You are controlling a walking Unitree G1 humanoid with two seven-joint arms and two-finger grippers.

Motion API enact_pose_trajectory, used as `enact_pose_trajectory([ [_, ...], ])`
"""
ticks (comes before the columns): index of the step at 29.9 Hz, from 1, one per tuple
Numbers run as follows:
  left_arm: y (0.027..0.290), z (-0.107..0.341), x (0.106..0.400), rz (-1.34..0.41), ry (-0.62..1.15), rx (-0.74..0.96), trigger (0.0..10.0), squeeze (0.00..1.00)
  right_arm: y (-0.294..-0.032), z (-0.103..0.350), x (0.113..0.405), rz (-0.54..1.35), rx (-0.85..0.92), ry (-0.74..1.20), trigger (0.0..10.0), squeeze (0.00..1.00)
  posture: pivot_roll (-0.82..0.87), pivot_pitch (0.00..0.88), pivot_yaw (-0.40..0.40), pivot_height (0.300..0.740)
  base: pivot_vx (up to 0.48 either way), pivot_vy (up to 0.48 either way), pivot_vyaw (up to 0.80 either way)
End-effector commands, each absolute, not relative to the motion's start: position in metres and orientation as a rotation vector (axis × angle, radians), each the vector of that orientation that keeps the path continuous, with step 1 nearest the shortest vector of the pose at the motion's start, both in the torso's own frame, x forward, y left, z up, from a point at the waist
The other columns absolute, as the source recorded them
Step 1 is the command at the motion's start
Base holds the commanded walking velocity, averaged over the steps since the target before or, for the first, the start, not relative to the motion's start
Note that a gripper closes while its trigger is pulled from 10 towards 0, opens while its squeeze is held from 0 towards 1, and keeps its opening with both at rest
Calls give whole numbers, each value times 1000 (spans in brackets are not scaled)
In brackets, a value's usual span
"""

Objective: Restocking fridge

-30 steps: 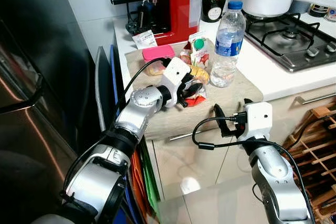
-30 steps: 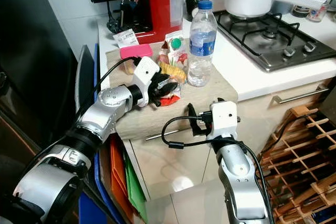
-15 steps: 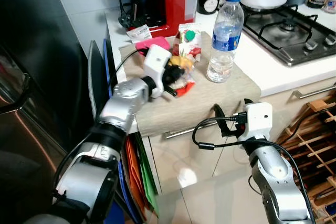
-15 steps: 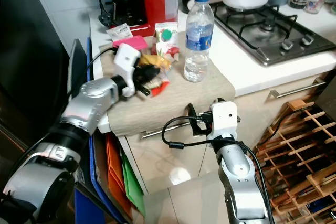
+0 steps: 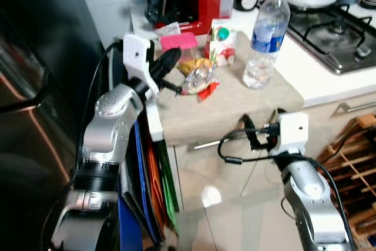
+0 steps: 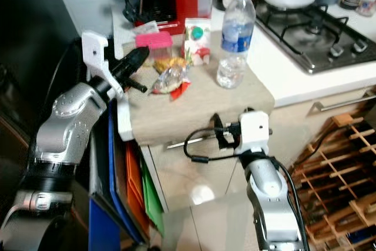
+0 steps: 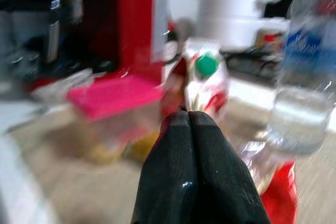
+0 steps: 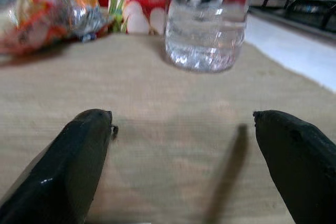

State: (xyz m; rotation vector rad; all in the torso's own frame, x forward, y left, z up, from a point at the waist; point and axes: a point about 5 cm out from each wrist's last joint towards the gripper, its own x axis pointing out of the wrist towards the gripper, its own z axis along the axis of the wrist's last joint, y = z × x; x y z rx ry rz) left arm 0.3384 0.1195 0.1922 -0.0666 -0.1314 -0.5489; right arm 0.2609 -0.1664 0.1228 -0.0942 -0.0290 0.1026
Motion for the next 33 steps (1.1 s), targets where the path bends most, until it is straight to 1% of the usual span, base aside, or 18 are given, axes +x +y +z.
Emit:
enact_pose_trajectory([
  [1, 115, 197, 335, -529, -165, -17, 10000, 0, -169, 126, 263, 76, -95, -46, 10000, 0, -63, 0, 80, 740, 0, 0, 0],
  [5, 109, 193, 331, -534, -174, 40, 10000, 0, -169, 126, 263, 66, -90, -46, 10000, 0, -60, 0, 79, 740, 0, 0, 0],
  [6, 110, 187, 331, -540, -157, 51, 10000, 1000, -168, 126, 264, 68, -89, -48, 10000, 0, -66, 0, 84, 740, 0, 0, 0],
  [9, 111, 183, 330, -542, -142, 56, 10000, 1000, -168, 126, 264, 70, -89, -50, 10000, 0, -66, 0, 84, 740, 0, 0, 0],
  [10, 115, 177, 333, -534, -123, 138, 10000, 1000, -167, 127, 263, 68, -89, -56, 10000, 0, -73, 0, 89, 740, 0, 0, 0],
  [12, 116, 173, 336, -539, -90, 167, 10000, 1000, -167, 128, 263, 67, -90, -58, 10000, 0, -74, 0, 90, 740, 0, 0, 0],
  [13, 116, 169, 339, -535, -53, 158, 10000, 1000, -167, 128, 262, 66, -90, -59, 10000, 0, -75, 0, 91, 740, 0, 0, 0],
  [14, 118, 165, 345, -519, 7, 105, 10000, 1000, -167, 127, 260, 64, -90, -58, 10000, 0, -82, 0, 97, 740, 0, 0, 0],
  [16, 118, 164, 347, -512, 19, 91, 10000, 1000, -167, 127, 260, 63, -90, -58, 10000, 0, -82, 0, 97, 740, 0, 0, 0],
  [17, 118, 162, 351, -503, 51, 36, 10000, 1000, -167, 127, 259, 58, -88, -58, 10000, 0, -86, 0, 101, 740, 0, 0, 0],
  [18, 119, 161, 353, -490, 69, 17, 10000, 1000, -167, 128, 258, 56, -87, -58, 10000, 0, -89, 0, 103, 740, 0, 0, 0],
  [20, 120, 160, 355, -480, 79, 6, 10000, 1000, -167, 128, 258, 55, -86, -59, 10000, 0, -92, 0, 106, 740, 0, 0, 0],
  [23, 126, 162, 359, -448, 79, 6, 10000, 1000, -165, 137, 260, 48, -37, -81, 10000, 0, -97, 0, 111, 740, 0, 0, 0],
  [24, 128, 163, 360, -444, 74, 10, 10000, 1000, -164, 144, 262, 44, 6, -94, 10000, 0, -98, 0, 113, 740, 0, 0, 0],
  [25, 129, 164, 361, -439, 70, 17, 10000, 1000, -158, 157, 268, 63, 64, -123, 10000, 0, -96, 0, 113, 740, 0, 0, 0],
  [27, 130, 164, 360, -442, 65, 25, 10000, 1000, -148, 170, 273, 114, 102, -155, 10000, 0, -96, 0, 113, 740, 0, 0, 0],
  [30, 122, 166, 352, -521, 28, 51, 10000, 1000, -127, 186, 284, 256, 207, -154, 10000, 0, -78, 0, 103, 740, 0, 0, 0],
  [33, 119, 172, 349, -552, -19, 105, 10000, 1000, -124, 187, 293, 279, 297, -114, 10000, 0, -62, 0, 94, 740, 0, 0, 0],
])
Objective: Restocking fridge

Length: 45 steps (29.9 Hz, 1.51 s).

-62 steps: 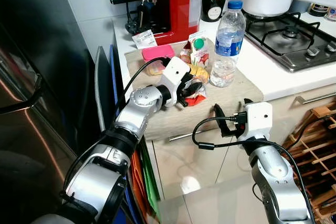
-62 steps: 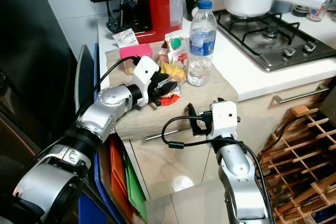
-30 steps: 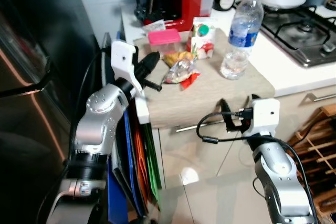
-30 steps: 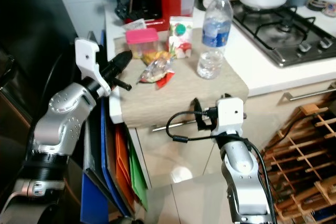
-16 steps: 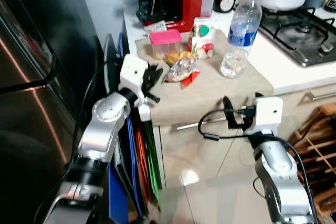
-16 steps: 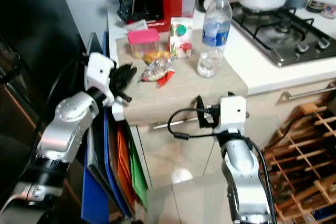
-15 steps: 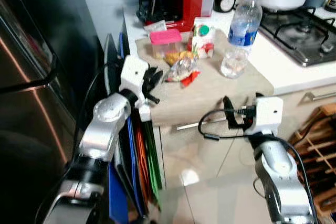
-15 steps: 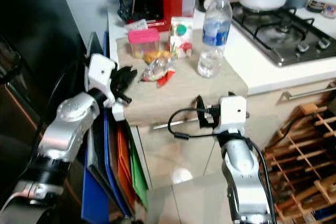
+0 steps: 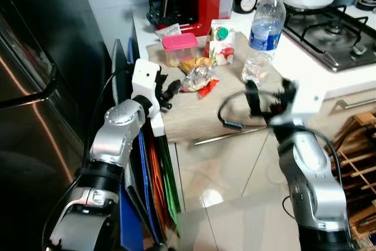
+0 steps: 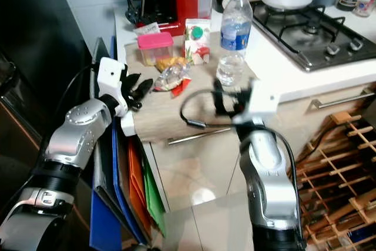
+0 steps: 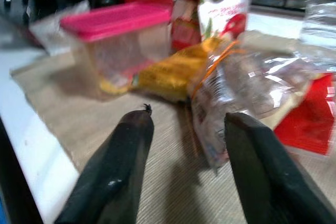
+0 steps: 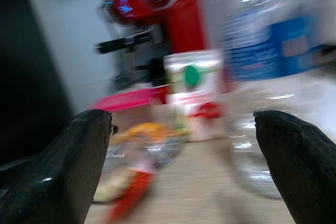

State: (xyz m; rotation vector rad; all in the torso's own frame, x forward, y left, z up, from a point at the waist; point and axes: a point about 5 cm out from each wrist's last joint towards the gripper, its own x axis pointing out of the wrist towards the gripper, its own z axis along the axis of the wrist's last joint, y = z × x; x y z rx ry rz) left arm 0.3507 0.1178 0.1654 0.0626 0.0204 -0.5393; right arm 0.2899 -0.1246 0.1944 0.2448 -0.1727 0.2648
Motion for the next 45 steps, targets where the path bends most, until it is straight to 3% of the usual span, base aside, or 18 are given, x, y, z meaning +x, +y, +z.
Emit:
enact_pose_trajectory([
  [1, 121, 174, 349, -546, -28, 116, 10000, 1000, -123, 186, 295, 285, 327, -97, 10000, 0, -46, 0, 88, 740, 0, 0, 0],
  [5, 133, 180, 349, -517, -47, 134, 10000, 1000, -120, 181, 300, 316, 380, -46, 10000, 0, -25, 0, 79, 740, 0, 0, 0],
  [8, 163, 195, 351, -442, -71, 139, 10000, 1000, -119, 163, 311, 266, 373, 47, 10000, 0, -4, 0, 72, 740, 0, 0, 0],
  [13, 174, 212, 351, -439, -118, 108, 10000, 1000, -118, 159, 317, 233, 388, 67, 10000, 0, 12, 0, 69, 740, 0, 0, 0],
  [25, 154, 227, 337, -578, -180, 69, 10000, 1000, -107, 155, 342, 254, 486, 120, 10000, 0, 37, 0, 56, 740, 0, 0, 0],
  [36, 131, 204, 309, -782, -84, 117, 10000, 1000, -99, 157, 351, 284, 544, 131, 10000, 0, 48, 0, 45, 740, 0, 0, 0],
  [45, 127, 199, 304, -805, -48, 131, 10000, 1000, -105, 153, 367, 205, 705, 182, 10000, 0, 49, 0, 45, 740, 0, 0, 0],
])
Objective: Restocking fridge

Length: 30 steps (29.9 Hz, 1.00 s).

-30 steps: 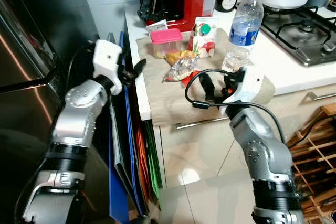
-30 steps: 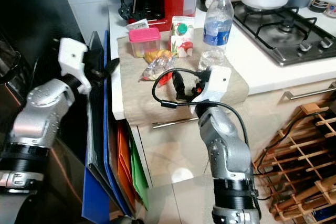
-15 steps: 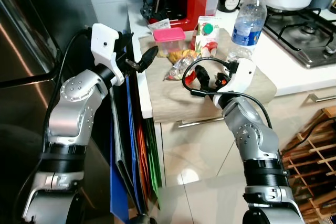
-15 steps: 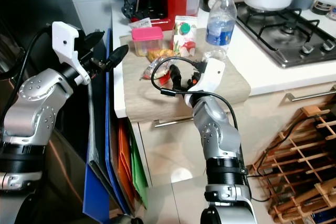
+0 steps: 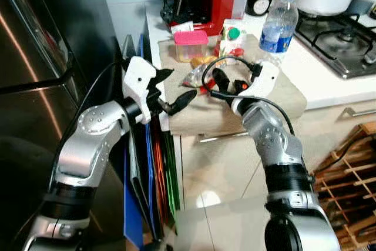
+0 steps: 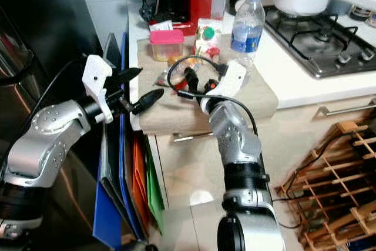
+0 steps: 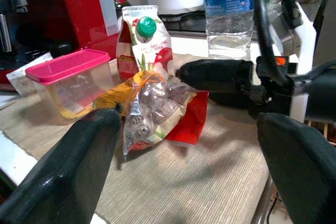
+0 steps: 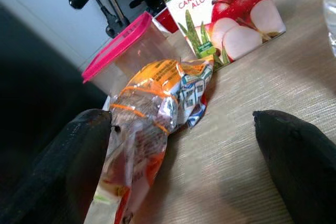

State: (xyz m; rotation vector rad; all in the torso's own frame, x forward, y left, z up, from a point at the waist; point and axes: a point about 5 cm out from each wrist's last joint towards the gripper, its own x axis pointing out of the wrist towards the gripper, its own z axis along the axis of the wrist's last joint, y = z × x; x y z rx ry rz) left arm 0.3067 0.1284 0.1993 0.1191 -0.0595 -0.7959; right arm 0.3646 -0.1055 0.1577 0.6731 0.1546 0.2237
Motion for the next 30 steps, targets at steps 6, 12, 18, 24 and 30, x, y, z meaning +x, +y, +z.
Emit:
enact_pose_trajectory([
  [6, 124, 196, 302, -819, -20, 120, 10000, 1000, -107, 137, 377, 157, 766, 306, 10000, 0, 49, 0, 45, 740, 0, 0, 0],
  [12, 124, 193, 304, -802, 4, 93, 10000, 0, -108, 117, 374, 140, 574, 427, 0, 0, 52, 0, 43, 740, 0, 0, 0],
  [18, 123, 192, 304, -795, 18, 94, 10000, 0, -107, 114, 375, 157, 570, 429, 0, 0, 51, 0, 46, 740, 0, 0, 0],
  [24, 125, 192, 303, -792, 25, 103, 10000, 0, -111, 113, 376, 141, 570, 403, 0, 0, 52, 0, 46, 740, 0, 0, 0],
  [30, 123, 192, 304, -793, 25, 106, 10000, 0, -109, 129, 380, 187, 440, 284, 0, 0, 52, 0, 42, 740, 0, 0, 0],
])
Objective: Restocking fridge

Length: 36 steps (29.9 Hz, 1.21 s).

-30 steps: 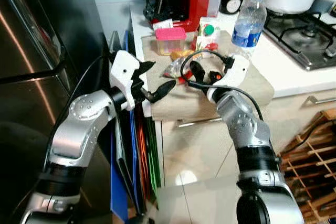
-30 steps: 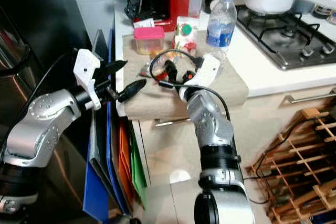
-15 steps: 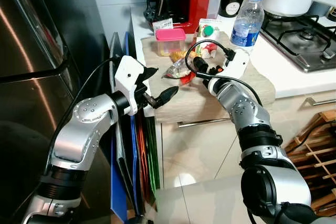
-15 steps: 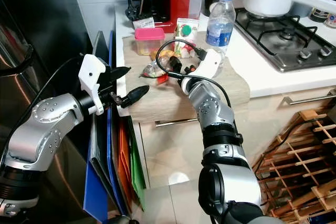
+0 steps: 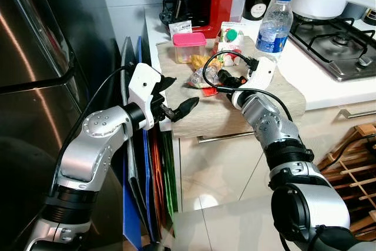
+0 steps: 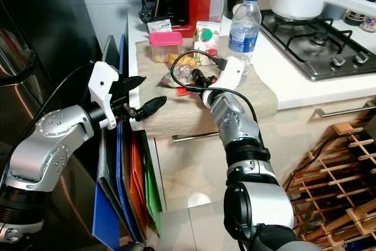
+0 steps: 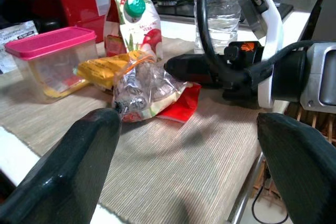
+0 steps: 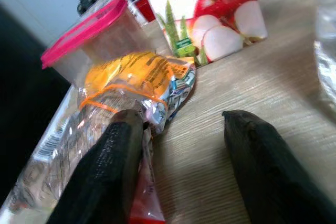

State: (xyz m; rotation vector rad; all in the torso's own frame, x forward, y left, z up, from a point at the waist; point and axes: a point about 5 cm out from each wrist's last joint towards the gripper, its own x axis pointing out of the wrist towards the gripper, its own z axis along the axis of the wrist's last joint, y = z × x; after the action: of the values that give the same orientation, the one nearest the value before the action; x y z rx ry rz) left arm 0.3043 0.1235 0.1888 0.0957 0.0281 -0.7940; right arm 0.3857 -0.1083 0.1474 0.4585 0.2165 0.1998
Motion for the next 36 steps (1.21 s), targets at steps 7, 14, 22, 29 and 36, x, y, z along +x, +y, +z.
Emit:
enact_pose_trajectory([
  [7, 125, 191, 313, -680, 3, 108, 10000, 0, -98, 168, 381, 298, 236, 49, 0, 0, 58, 0, 34, 740, 0, 0, 0],
  [14, 122, 188, 322, -457, -57, -12, 10000, 0, -109, 203, 366, 293, 166, -243, 0, 0, 51, 0, 40, 740, 0, 0, 0],
  [22, 112, 185, 325, -483, -60, 17, 10000, 0, -104, 266, 363, 319, 24, -483, 0, 0, 36, 0, 43, 740, 0, 0, 0],
  [29, 112, 187, 325, -468, -93, 57, 10000, 0, -103, 242, 377, 332, 202, -277, 10000, 1000, 38, 0, 37, 740, 0, 0, 0],
  [36, 139, 188, 324, -451, -130, 190, 10000, 0, -121, 231, 385, 238, 335, -209, 10000, 1000, 71, 0, -6, 740, 0, 0, 0],
])
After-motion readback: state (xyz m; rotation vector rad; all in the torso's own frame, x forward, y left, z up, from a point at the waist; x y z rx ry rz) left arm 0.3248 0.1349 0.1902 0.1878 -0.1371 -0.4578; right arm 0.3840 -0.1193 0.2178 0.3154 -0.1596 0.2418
